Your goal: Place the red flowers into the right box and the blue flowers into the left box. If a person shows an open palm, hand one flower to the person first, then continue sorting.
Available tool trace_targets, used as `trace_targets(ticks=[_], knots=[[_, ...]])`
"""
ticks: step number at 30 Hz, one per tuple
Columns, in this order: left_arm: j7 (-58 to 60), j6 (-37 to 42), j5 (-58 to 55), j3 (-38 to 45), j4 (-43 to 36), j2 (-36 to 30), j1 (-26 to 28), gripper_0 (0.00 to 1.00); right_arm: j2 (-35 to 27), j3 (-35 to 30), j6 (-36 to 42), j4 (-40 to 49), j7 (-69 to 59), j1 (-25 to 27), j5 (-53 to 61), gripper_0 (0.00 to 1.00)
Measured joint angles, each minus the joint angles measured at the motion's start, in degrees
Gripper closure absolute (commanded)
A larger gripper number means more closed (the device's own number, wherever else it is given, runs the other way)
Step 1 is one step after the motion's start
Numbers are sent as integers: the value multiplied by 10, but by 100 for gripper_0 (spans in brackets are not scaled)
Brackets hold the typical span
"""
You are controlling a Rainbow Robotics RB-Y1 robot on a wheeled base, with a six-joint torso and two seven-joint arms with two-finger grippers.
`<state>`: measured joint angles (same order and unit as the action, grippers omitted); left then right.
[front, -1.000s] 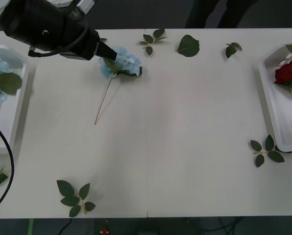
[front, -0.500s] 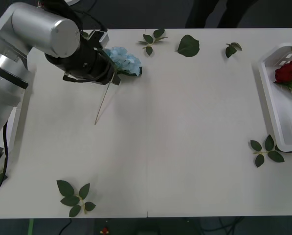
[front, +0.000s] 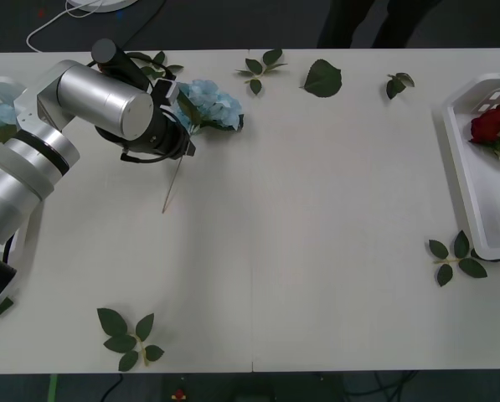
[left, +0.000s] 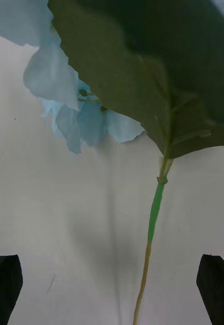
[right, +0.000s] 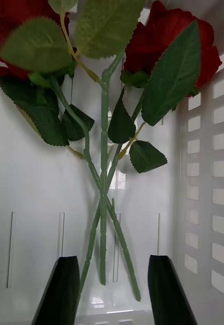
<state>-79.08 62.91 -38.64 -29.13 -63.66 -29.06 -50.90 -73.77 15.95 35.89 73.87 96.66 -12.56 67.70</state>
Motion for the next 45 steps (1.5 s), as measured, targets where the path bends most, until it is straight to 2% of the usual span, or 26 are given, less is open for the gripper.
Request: trace_targets(ticks=[5, 16, 19, 22, 28, 34, 35, 36, 37, 38, 39, 45], knots=[[0, -78, 0, -31, 25, 7, -1, 0, 0, 0, -4, 1, 0, 6, 0, 0], [0, -97, -25, -63, 27, 15, -4, 0, 0, -14, 1, 38, 0, 25, 6, 0], [0, -100, -25, -71, 27, 15, -4, 0, 0, -53, 32, 78, 0, 51, 13, 0], [0, -101, -25, -79, 28, 15, -4, 0, 0, -118, 59, 138, 0, 94, 20, 0], [0, -101, -25, -91, 32, 15, -5, 0, 13, -247, 65, 266, 0, 186, 64, 0], [0, -101, -25, -92, 40, 15, -6, 0, 57, -310, 124, 364, 3, 200, 120, 0], [0, -101, -25, -92, 42, 15, -6, 3, 65, -317, 135, 375, 10, 200, 133, 0], [0, -101, -25, -92, 43, 15, -6, 22, 73, -325, 148, 384, 19, 199, 149, 0], [0, -101, -25, -92, 44, 15, -6, 44, 81, -331, 161, 392, 33, 198, 162, 0], [0, -101, -24, -92, 45, 15, -6, 76, 88, -336, 171, 399, 52, 196, 175, 0], [0, -101, -23, -92, 45, 15, -6, 100, 94, -340, 178, 405, 74, 193, 189, 0], [0, -104, -18, -93, 46, 15, -6, 100, 117, -342, 205, 436, 174, 166, 242, 0]])
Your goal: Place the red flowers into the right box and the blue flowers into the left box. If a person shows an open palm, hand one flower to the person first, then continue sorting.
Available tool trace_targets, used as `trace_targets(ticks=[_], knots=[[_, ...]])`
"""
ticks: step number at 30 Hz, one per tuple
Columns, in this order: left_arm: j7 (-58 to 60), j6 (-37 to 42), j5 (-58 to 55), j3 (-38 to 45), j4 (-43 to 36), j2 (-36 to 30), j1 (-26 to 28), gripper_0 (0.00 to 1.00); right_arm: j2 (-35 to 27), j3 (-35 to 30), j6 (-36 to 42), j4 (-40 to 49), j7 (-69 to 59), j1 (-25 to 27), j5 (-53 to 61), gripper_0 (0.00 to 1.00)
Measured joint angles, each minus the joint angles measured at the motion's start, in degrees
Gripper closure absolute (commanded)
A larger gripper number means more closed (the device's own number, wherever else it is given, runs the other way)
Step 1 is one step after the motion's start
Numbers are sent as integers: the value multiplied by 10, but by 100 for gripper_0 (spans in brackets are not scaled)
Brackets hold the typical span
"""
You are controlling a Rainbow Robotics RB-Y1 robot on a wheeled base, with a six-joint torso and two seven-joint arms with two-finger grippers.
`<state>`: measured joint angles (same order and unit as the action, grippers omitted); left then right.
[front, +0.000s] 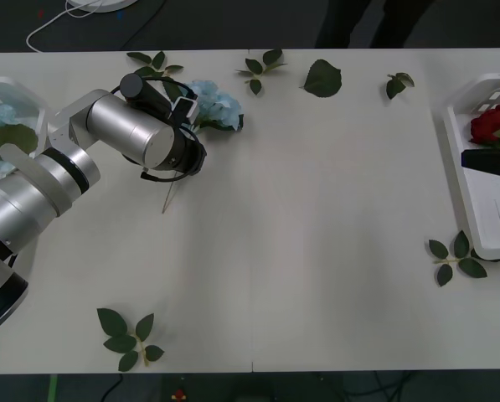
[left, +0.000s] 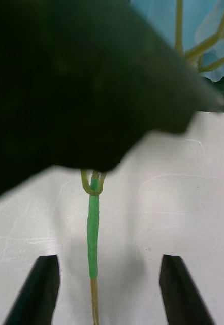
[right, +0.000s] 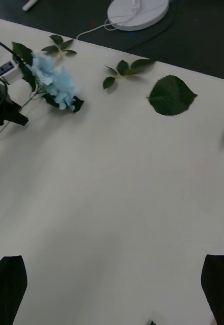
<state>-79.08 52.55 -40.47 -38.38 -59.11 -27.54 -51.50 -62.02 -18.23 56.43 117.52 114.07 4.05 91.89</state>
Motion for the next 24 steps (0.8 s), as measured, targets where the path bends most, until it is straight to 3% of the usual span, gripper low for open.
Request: trace_targets(ticks=[12, 24], knots=[[0, -4, 2, 0, 0, 0, 0, 100, 12, 10, 21, 34, 144, -37, 151, 0], [0, -12, 9, 4, 1, 0, 0, 100, 30, 26, 21, 35, 206, -38, 187, 0]])
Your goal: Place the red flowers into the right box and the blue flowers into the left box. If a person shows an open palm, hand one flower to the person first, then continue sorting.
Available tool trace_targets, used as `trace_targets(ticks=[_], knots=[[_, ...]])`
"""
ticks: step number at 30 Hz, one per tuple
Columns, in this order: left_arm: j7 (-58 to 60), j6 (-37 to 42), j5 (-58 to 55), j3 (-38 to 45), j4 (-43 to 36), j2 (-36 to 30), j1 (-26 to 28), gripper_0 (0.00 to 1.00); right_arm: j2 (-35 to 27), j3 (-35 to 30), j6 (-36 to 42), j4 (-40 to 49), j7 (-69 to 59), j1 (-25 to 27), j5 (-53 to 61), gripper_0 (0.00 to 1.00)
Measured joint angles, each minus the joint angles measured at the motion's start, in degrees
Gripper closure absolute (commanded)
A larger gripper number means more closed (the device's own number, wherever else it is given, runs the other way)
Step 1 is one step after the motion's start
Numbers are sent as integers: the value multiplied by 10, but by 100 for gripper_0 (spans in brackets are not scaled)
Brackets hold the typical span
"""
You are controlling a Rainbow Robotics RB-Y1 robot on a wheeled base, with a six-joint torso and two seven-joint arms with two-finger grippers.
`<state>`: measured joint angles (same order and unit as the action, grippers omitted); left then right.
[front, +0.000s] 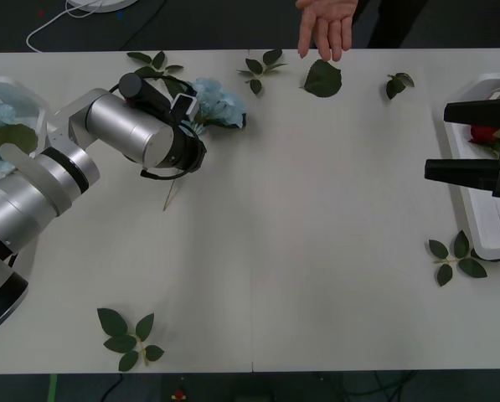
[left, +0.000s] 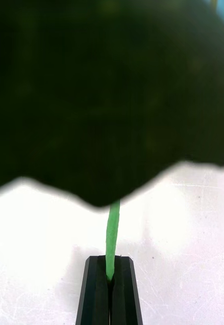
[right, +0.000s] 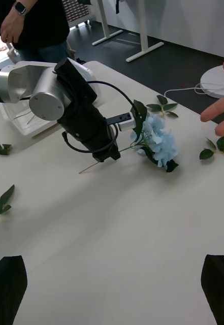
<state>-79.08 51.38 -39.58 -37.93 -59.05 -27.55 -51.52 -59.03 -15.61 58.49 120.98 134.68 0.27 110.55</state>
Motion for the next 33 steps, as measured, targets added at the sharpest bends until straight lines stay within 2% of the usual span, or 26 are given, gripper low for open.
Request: trace_targets(ticks=[7, 13, 16, 20, 24, 28, 33], knots=[[0, 0, 4, 46, -8, 0, 0, 100, 1, 0, 0, 0, 0, 0, 0, 0], [0, 10, 65, 175, -71, -1, 0, 100, 1, 0, 0, 0, 0, 0, 0, 0], [0, 79, 108, 269, -121, -1, 0, 100, 1, 0, 0, 0, 0, 0, 0, 0], [0, 216, 117, 405, -192, -1, -4, 100, 1, 0, 0, 0, 0, 0, 1, 0], [0, 274, 118, 462, -239, -1, -20, 100, 1, 0, 0, 1, 0, -1, 1, 0], [0, 246, 117, 461, -248, 4, -37, 100, 1, 0, 0, 1, 0, -1, 1, 0], [0, 109, 115, 447, -232, 26, -50, 100, 1, 0, 0, 1, 0, -1, 1, 0]])
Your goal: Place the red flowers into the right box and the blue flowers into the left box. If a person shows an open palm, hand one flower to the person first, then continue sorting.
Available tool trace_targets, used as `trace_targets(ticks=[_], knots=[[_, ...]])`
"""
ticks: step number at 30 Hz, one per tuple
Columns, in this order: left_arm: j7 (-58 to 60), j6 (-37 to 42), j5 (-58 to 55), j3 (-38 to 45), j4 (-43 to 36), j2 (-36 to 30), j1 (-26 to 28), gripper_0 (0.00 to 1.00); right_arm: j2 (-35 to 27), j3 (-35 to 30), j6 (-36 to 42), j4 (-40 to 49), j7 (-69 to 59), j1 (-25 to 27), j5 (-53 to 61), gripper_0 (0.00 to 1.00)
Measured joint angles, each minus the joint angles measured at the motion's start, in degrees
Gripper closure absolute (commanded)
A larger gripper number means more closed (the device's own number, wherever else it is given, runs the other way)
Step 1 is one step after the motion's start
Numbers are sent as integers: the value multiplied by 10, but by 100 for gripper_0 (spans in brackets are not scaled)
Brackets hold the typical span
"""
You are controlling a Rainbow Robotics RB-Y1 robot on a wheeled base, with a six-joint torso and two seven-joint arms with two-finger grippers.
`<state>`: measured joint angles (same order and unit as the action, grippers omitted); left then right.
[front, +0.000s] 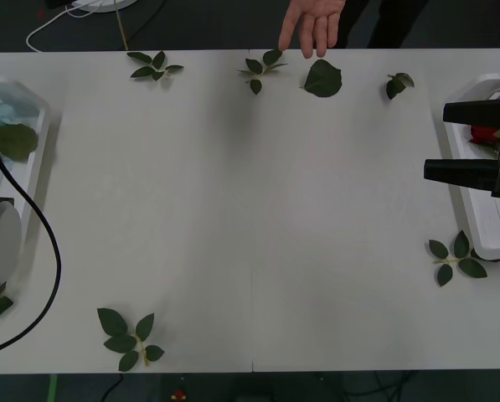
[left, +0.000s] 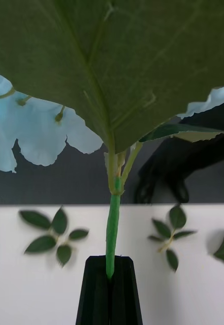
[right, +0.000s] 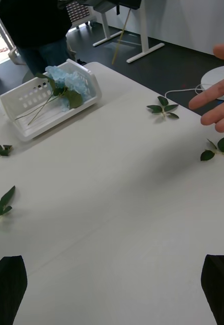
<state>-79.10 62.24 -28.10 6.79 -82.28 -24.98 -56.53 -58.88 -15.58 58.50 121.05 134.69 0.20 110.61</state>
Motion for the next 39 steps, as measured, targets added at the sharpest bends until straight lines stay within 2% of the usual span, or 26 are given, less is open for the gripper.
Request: trace_targets(ticks=[11, 18, 21, 33, 39], knots=[[0, -275, -8, -113, 61, 25, -8, 100, 0, 0, 0, 0, 0, 0, 0, 0], [0, -463, -9, -178, 173, 53, -49, 100, 0, 0, 0, 0, 0, 0, 0, 0], [-1, -489, -9, -188, 208, 66, -66, 100, 0, 0, 0, 0, 0, 0, 0, 0], [-2, -501, -8, -188, 290, 83, -103, 100, 0, 1, 0, 1, 0, 0, 0, 0], [-2, -501, -8, -188, 295, 84, -106, 100, 0, 1, 0, 1, 0, 0, 0, 0]])
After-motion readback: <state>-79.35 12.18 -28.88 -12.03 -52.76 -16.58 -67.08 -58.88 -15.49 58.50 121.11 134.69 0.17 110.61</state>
